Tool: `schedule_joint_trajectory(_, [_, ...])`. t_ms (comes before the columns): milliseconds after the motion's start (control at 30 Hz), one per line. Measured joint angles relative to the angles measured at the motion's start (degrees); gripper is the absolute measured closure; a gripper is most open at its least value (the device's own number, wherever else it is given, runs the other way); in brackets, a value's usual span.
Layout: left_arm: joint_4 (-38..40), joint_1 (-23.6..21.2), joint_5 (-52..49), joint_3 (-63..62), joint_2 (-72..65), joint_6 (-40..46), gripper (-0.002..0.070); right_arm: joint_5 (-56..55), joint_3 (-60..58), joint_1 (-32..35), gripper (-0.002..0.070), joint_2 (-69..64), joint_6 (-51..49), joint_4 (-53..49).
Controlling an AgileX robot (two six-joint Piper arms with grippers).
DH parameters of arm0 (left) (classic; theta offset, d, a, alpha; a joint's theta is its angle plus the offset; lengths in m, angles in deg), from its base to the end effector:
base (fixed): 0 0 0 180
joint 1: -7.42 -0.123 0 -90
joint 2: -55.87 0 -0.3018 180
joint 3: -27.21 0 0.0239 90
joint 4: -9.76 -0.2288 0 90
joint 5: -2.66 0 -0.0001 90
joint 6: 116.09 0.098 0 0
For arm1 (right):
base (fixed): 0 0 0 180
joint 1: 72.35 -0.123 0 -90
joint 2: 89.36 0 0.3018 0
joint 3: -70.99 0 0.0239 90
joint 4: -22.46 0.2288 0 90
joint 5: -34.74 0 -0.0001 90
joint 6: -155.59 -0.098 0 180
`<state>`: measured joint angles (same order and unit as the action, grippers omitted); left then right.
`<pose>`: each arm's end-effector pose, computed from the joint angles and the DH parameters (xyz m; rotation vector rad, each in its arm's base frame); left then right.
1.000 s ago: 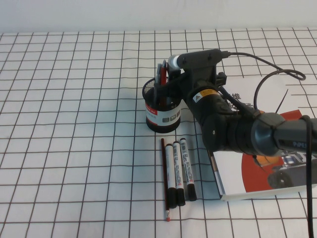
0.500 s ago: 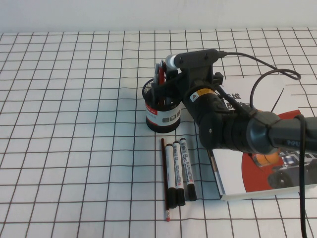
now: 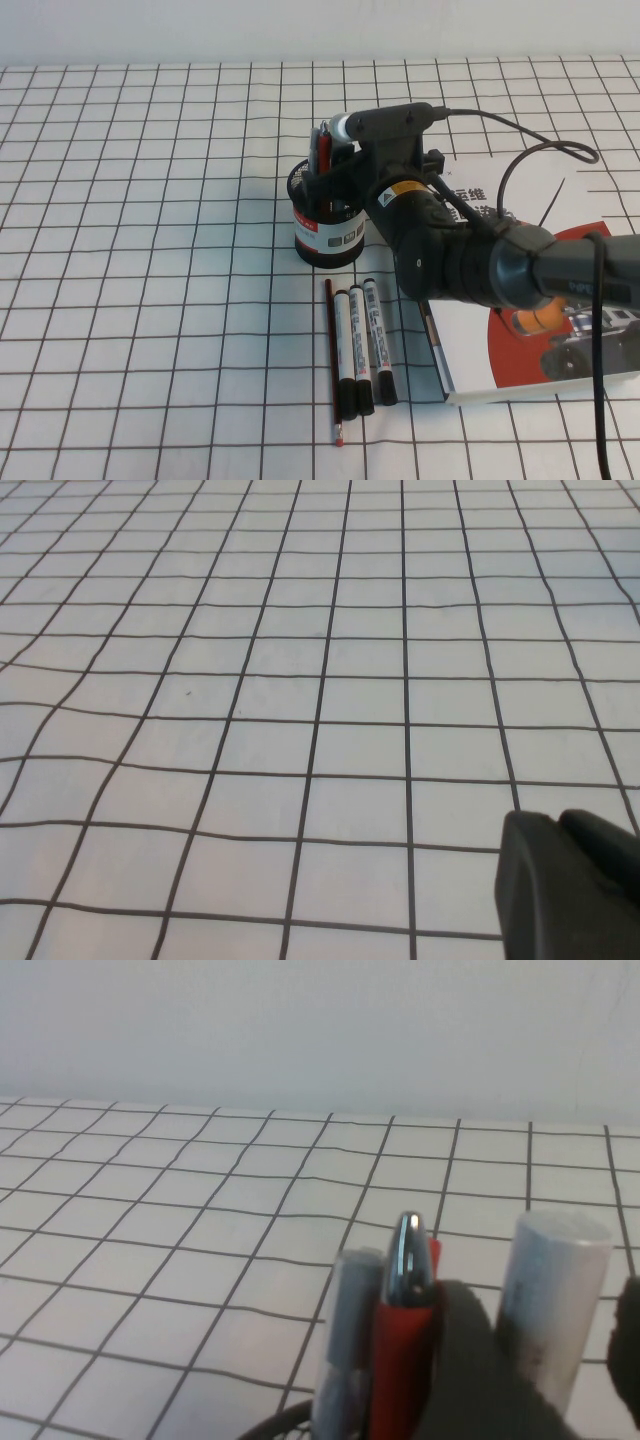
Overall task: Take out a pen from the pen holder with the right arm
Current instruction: 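Take a marker out of the pen holder and lay it on the table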
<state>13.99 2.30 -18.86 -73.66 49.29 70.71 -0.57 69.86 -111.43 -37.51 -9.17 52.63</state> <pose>0.0203 -0.0009 0.1695 -0.0182 1.8710 0.0708 0.3840 0.2752 0.2212 -0.2119 1.7031 0.3886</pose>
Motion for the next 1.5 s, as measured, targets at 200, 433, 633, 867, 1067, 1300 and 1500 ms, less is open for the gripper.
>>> schedule_joint_trajectory(200, [0.0,0.0,0.0,0.0,0.0,0.0,0.0678,0.0,0.0,0.0,0.0438,0.0,0.0,0.0])
schedule_joint_trajectory(433, [0.0,0.0,0.0,0.0,0.0,0.0,0.0678,-0.1,0.0,0.0,0.0562,0.0,0.0,0.1])
schedule_joint_trajectory(633, [0.0,0.0,0.0,0.0,0.0,0.0,0.0678,-0.21,0.0,0.0,0.0563,0.0,0.0,0.1])
schedule_joint_trajectory(867, [0.0,0.0,0.0,0.0,0.0,0.0,0.0678,1.55,0.0,0.0,0.0563,1.88,-0.04,0.21])
schedule_joint_trajectory(1067, [0.0,0.0,0.0,0.0,0.0,0.0,0.0678,4.23,0.0,0.0,0.0563,7.97,2.97,0.61])
schedule_joint_trajectory(1300, [0.0,0.0,0.0,0.0,0.0,0.0,0.0678,13.01,0.0,0.09,0.0563,17.44,8.65,4.88])
schedule_joint_trajectory(1500, [0.0,0.0,0.0,0.0,0.0,0.0,0.0678,27.97,0.0,0.09,0.0563,27.86,9.27,5.14])
